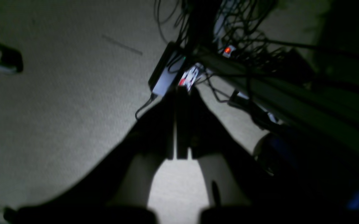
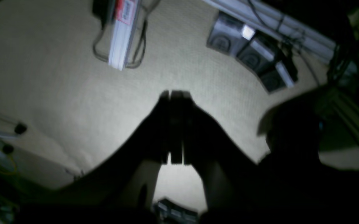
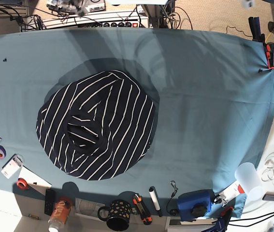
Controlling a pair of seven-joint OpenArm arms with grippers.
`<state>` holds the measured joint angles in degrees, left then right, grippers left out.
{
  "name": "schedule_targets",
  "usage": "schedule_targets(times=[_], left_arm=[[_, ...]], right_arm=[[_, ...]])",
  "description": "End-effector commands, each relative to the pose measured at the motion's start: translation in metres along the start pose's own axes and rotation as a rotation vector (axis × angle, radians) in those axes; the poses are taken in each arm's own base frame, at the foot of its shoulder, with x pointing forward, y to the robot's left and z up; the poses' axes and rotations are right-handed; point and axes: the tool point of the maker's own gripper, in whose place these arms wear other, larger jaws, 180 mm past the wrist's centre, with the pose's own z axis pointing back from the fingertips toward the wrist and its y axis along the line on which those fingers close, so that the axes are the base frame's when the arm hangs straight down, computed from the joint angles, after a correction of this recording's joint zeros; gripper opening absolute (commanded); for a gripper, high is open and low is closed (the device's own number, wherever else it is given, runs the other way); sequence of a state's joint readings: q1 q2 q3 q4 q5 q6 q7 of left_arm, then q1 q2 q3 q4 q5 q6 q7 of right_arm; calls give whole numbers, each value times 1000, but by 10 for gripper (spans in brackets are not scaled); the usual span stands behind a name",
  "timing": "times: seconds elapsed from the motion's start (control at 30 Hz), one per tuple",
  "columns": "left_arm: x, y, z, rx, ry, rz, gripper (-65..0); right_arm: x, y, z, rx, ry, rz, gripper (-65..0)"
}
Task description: Layout the t-shirt on the table in an organized manner, then fold the t-shirt properly
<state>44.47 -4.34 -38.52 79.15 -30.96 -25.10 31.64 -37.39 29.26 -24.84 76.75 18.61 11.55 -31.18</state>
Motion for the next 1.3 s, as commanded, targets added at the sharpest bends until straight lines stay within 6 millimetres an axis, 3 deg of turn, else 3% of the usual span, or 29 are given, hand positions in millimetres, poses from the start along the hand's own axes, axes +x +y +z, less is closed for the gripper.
schedule_targets(times=[0.0,0.23,0.53,0.73,0.83,0.93,1.13,1.27], left_arm=[[5,-1,12,-11,-11,-16,-650],[15,-30,61,-77,-2,-88,-650],[26,-84,105,-210,32,-174,-650],[51,-125,129,-277,-29,-298,-650],[71,-146,142,-305,-113,-362,-650],[93,-169,156,-346,-231,-415,-650],[123,-205,170,-492,-435,-548,-650],[149,-210,166,-445,-525,-620,-650]], right_arm=[[-1,1,8,5,-2,19,-650],[2,9,45,-18,-1,47,-650],[26,1,120,-36,-106,-89,-650],[83,18,185,-1,-307,46,-650],[116,10,214,-64,-420,103,-650],[134,-10,225,-134,-480,108,-650],[178,-29,245,-202,-624,137,-650],[203,-46,261,-295,-702,181,-650]])
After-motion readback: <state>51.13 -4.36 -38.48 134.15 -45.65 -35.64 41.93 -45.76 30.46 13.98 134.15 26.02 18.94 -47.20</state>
